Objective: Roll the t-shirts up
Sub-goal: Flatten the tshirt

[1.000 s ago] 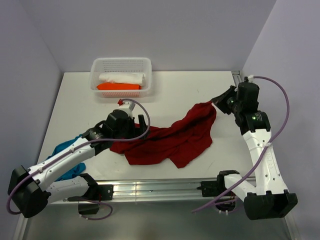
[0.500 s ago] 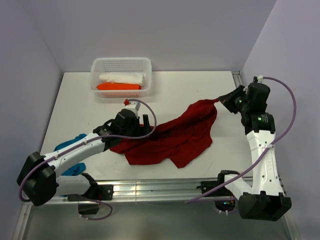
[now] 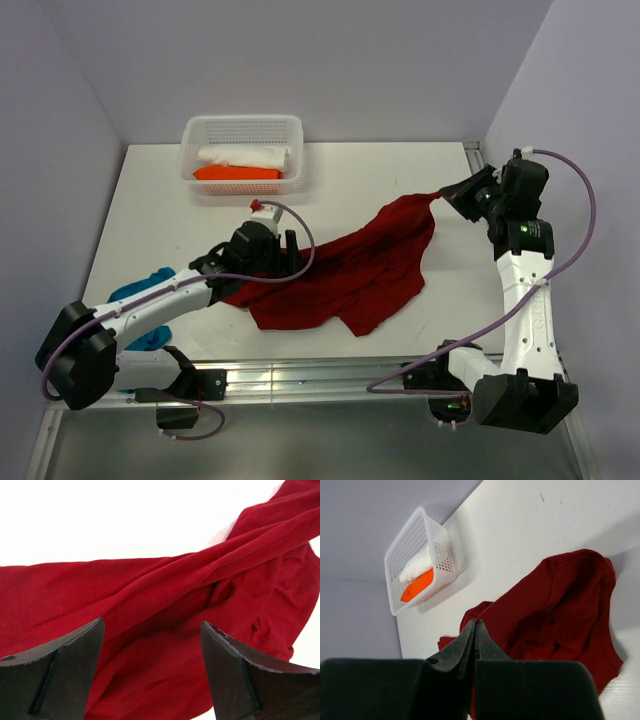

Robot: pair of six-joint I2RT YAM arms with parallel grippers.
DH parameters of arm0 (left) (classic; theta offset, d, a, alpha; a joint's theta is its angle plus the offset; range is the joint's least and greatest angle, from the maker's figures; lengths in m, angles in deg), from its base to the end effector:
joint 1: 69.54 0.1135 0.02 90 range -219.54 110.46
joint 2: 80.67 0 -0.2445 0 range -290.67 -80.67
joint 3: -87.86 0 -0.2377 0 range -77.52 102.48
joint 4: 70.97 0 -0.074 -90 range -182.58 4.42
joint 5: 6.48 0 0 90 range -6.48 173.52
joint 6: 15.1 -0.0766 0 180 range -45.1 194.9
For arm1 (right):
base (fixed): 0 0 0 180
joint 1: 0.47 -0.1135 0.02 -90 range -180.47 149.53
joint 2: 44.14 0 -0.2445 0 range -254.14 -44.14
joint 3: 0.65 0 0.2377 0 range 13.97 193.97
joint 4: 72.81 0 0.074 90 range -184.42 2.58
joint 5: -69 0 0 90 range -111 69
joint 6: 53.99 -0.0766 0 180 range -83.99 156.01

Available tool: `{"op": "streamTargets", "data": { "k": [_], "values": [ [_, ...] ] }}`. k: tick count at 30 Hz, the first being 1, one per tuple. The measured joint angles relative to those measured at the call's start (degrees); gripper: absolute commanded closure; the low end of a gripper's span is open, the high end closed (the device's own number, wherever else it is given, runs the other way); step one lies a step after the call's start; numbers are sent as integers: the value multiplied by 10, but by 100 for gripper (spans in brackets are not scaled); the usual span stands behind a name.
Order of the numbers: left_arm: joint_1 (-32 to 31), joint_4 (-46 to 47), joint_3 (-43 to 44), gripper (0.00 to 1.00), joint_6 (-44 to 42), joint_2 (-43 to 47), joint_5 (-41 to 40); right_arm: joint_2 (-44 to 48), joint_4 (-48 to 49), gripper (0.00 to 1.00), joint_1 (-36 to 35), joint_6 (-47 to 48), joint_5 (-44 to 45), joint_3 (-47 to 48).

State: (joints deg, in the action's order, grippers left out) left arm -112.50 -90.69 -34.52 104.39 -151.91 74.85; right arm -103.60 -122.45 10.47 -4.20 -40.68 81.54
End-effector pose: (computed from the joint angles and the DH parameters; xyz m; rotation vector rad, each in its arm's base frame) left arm 0.2256 -0.1943 0.2067 0.1686 2.1943 -0.5661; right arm 0.2457 -0.0212 0.3498 0.6931 1.9577 0.6669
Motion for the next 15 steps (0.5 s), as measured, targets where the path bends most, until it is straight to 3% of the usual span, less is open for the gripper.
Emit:
{"op": "streamTargets", "data": {
  "k": [4,9,15],
  "values": [
    [-4,13,-2,21,-14,-23,-3,-4,3,100,6,-4,-11,0],
    [-10,12,2,31,-20,-83,-23,-5,11,100,8,-7,-20,0],
    [-11,-3,35,55,-9,-149,-73,-5,12,100,9,-8,-27,0]
  ]
}}
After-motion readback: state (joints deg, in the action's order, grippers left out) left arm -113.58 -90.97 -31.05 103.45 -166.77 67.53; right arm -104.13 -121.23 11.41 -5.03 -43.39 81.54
